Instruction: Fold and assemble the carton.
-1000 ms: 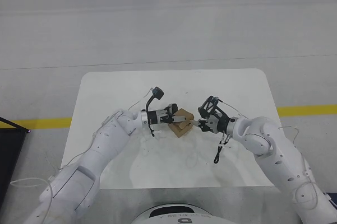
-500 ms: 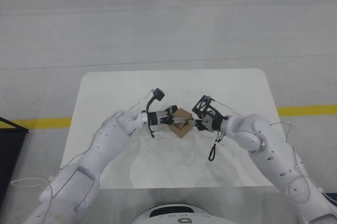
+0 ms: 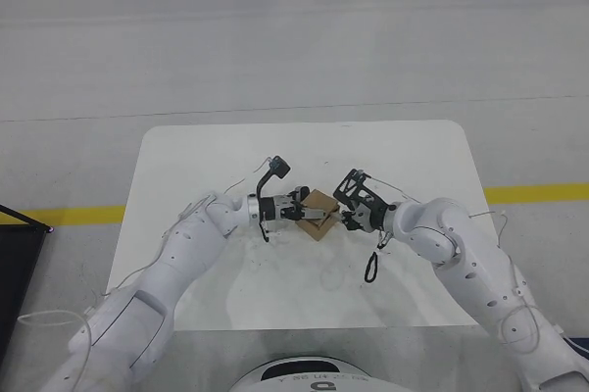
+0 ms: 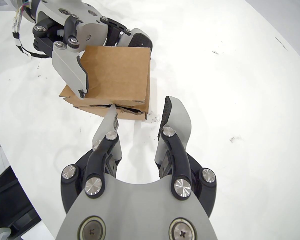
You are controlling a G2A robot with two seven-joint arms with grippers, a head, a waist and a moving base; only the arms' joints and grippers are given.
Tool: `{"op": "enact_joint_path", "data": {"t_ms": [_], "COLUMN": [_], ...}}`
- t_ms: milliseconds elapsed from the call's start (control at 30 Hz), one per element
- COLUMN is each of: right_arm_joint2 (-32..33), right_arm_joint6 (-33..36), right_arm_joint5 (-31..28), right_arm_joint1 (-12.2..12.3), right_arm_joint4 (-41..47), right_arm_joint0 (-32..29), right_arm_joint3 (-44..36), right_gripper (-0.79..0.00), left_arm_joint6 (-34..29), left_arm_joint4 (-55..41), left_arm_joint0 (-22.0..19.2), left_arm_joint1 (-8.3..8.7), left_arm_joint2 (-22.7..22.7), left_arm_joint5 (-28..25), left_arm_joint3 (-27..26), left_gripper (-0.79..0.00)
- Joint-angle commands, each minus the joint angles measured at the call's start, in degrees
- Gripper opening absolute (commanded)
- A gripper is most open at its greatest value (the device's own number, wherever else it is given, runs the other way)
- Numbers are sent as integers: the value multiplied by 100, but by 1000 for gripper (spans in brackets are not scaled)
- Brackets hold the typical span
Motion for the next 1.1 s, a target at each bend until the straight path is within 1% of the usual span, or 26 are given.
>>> {"op": "enact_joint_path", "data": {"t_ms": [0, 333, 533, 733, 800, 933, 1067], "right_arm_joint2": [-16, -49, -37, 54, 127, 390, 470], "right_arm_joint6": [37, 133, 363, 422, 383, 78, 112], "right_arm_joint5": [16, 63, 83, 106, 108, 60, 3], "right_arm_joint1": [-3, -19, -8, 15, 27, 60, 82], "right_arm_joint4": [-11, -20, -76, -97, -59, 152, 144], "right_arm_joint0": [5, 51, 24, -66, -118, -275, -343], "right_arm_joint3": [-1, 30, -27, -123, -167, -215, -237], "right_gripper": [-413, -416, -416, -413, -409, -413, -406], "left_arm_joint6": [2, 23, 191, 330, 348, 383, 441], "left_arm_joint4": [25, 96, 457, 652, 680, 709, 576], "left_arm_joint0": [-2, -35, -55, -26, -23, -19, 1], "left_arm_joint1": [-5, -20, -22, -20, -20, -19, -17], "left_arm_joint2": [16, 59, 101, 117, 119, 116, 72], "left_arm_joint5": [19, 66, 226, 297, 310, 313, 219], "left_arm_joint3": [-3, 18, -13, -54, -63, -77, -91], "left_gripper": [0, 0, 0, 0, 0, 0, 0]}}
